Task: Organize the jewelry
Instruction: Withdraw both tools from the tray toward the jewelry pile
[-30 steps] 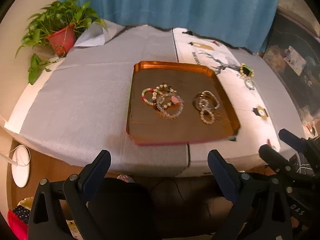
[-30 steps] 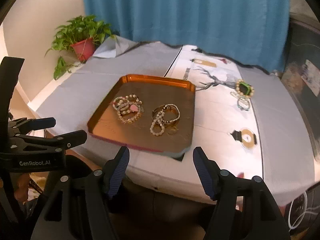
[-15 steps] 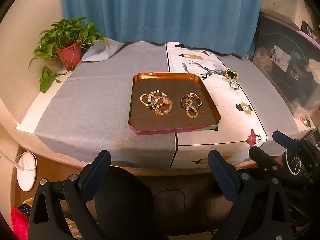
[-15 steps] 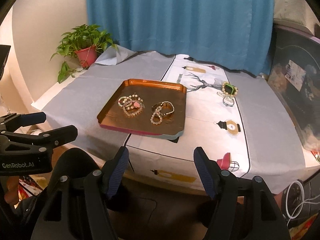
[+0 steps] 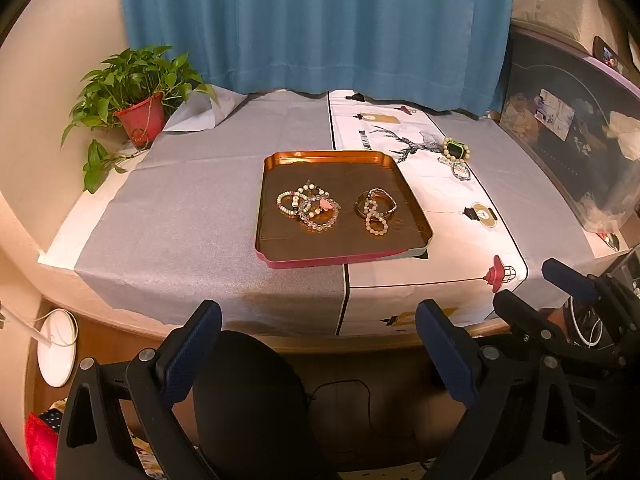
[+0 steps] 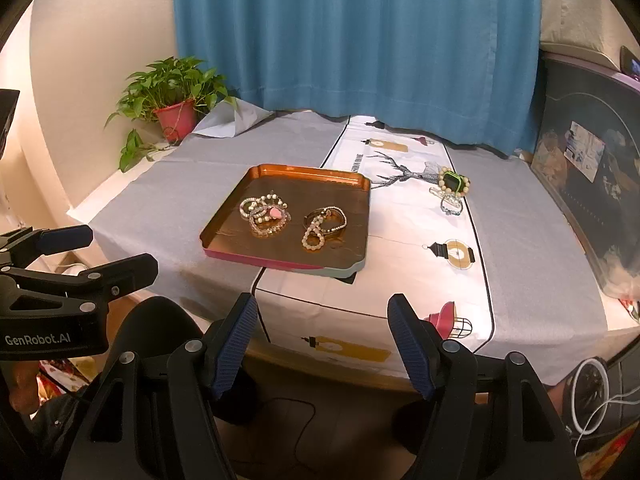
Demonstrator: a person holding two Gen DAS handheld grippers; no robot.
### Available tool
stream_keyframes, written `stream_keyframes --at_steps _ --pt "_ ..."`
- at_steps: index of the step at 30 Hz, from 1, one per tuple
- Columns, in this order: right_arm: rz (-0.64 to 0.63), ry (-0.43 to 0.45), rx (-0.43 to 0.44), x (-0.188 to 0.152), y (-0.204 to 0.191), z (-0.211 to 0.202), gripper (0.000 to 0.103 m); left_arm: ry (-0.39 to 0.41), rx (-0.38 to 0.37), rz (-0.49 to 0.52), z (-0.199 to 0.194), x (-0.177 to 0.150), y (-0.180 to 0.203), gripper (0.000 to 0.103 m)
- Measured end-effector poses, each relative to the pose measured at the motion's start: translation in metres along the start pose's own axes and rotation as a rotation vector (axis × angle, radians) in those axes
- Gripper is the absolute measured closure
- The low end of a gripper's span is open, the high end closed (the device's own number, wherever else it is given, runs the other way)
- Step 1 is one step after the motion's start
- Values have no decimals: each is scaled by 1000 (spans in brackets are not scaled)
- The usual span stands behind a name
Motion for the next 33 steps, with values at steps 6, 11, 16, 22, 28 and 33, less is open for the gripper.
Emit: stream_keyframes --at_steps 6,11,16,22,28,33 --pt "0 -5 0 -2 1 -1 34 -7 -3 3 0 -1 1 7" --pt "2 -7 2 -3 2 1 34 -20 -4 11 6 -1 3 7" --pt "17 -21 0 -6 8 7 34 -34 -4 26 15 2 8 7" --pt "56 -37 -15 -4 24 21 34 -50 3 47 28 8 16 7" --pt "115 -55 -42 -2 58 40 34 -83 8 68 50 17 25 7" --pt "164 -67 -86 6 100 64 34 -113 13 76 72 28 32 7"
Point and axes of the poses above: each gripper's, at about its wrist camera, not at the fingertips, and z roughly the way its jaws point, y to its right, x to its top, the point moved 10 cm from there along z, roughly the way its jaws point, and after that the axes turned 4 degrees about -y, right-handed, at the moved point
